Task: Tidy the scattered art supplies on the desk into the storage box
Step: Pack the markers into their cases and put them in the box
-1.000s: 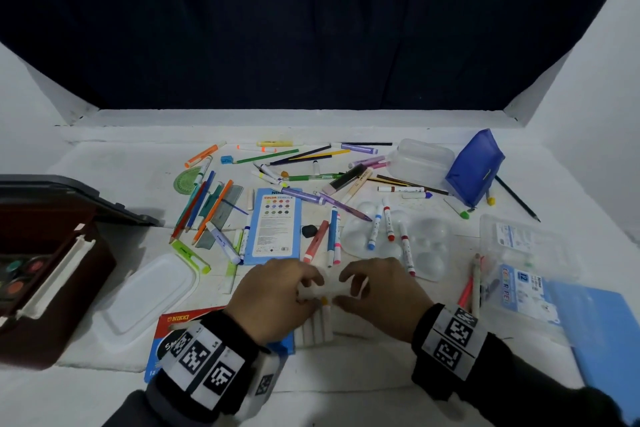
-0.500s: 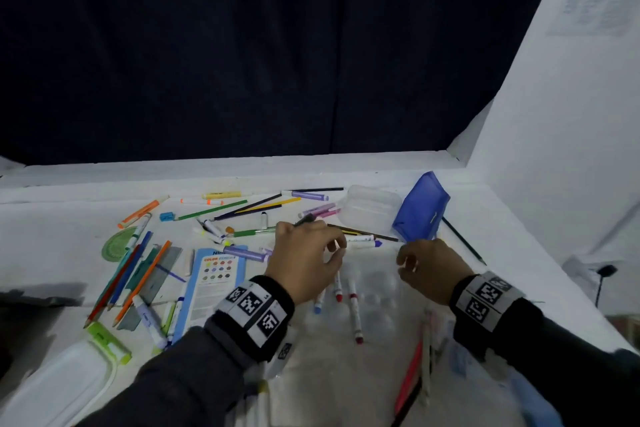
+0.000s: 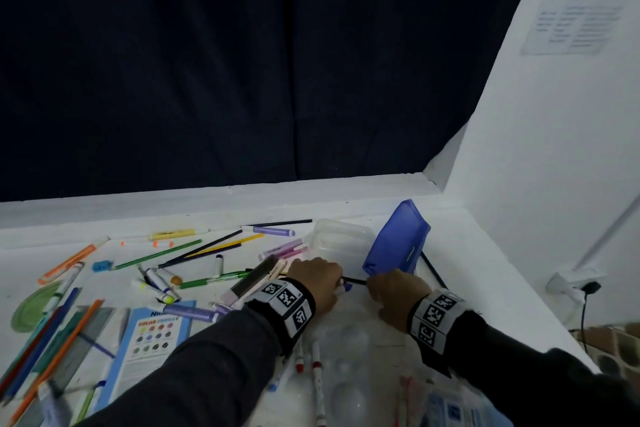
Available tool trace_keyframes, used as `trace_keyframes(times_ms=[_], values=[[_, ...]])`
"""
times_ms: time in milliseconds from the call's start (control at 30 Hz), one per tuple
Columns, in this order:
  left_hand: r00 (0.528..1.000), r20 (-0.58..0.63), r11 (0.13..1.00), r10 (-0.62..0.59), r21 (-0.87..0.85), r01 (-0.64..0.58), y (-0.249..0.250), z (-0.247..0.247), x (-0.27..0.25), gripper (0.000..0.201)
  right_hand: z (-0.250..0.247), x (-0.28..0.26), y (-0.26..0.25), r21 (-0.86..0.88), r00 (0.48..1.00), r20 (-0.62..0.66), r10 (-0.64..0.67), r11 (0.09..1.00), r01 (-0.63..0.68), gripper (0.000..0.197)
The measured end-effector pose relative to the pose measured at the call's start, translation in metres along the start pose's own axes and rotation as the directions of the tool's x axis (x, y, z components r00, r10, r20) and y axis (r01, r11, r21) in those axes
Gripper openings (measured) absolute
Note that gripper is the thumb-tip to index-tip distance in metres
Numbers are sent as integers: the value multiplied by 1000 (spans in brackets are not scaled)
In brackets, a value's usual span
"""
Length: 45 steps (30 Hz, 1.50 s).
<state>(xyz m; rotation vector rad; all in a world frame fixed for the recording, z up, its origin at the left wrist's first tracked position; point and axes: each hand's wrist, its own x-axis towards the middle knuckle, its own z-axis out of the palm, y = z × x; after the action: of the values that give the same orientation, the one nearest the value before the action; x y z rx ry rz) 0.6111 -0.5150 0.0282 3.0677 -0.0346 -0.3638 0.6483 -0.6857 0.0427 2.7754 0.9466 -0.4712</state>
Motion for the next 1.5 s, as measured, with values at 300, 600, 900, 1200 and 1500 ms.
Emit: trace_keyframes(times_ms=[300, 600, 900, 1200, 1500], values=[[1000, 2, 1000, -17, 15, 17, -4, -6, -15, 26, -9, -9, -21, 194, 995, -98, 23, 981, -3, 32], [916, -354, 849, -188, -527, -30, -48, -33, -114, 10, -19, -49, -50, 608, 913, -408, 19, 752, 255, 9], [877, -366, 629, -312, -771, -99, -72, 17, -260, 21, 11, -95, -123, 913, 969, -236, -70, 325, 246, 31], [952, -252, 760, -175, -649, -32, -63, 71, -324, 9, 53, -126, -177, 693, 938, -166, -303, 641, 330, 13], [990, -124, 965, -59, -263, 24, -40, 81, -313, 29, 64, -134, -202, 402, 900, -182, -396, 805, 435, 16]])
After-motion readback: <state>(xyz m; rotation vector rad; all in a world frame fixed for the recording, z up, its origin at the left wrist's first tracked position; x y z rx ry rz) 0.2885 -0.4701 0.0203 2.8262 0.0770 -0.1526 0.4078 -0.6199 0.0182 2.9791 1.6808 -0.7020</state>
